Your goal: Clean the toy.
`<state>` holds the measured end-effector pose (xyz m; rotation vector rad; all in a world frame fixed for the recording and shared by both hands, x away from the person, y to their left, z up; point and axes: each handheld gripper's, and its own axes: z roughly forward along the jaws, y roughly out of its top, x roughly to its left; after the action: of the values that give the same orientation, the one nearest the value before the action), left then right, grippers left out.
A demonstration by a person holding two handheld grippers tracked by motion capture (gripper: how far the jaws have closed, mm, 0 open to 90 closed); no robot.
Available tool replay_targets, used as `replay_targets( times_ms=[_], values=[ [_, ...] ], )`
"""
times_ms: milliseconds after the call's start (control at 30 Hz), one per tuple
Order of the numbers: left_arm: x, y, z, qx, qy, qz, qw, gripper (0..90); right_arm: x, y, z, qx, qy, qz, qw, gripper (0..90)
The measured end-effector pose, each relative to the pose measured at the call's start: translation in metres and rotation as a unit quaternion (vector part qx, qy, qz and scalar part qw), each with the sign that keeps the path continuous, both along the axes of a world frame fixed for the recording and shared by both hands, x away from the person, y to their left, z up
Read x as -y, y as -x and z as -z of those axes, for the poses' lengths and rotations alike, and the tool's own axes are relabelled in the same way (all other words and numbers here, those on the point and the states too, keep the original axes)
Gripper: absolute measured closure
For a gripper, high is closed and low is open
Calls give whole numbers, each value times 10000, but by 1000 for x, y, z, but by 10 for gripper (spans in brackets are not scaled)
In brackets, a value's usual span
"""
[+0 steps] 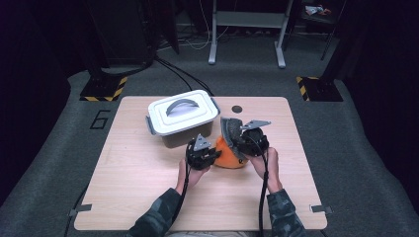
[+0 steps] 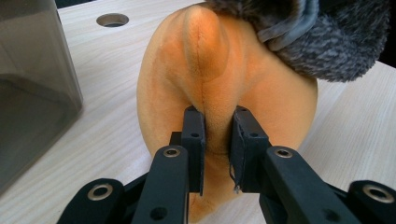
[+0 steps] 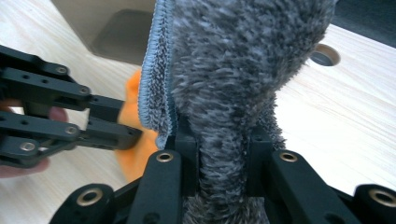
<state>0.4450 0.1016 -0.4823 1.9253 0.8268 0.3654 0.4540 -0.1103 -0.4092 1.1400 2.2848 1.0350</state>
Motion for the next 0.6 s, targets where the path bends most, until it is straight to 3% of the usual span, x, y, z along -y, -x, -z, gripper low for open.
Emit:
replay_targets(
  times_ms=[200, 400, 600],
  values=[
    [-1, 0, 0, -16, -3, 10, 10000, 771, 13, 1, 7, -17, 188, 302, 9994, 734],
    [0, 0, 0, -17, 15, 21, 10000, 769, 30, 0, 19, -170, 125, 533, 9984, 734],
    [1, 0, 0, 3, -12, 51, 10000, 767, 41, 1, 28, -260, 66, 587, 9979, 733]
  ],
)
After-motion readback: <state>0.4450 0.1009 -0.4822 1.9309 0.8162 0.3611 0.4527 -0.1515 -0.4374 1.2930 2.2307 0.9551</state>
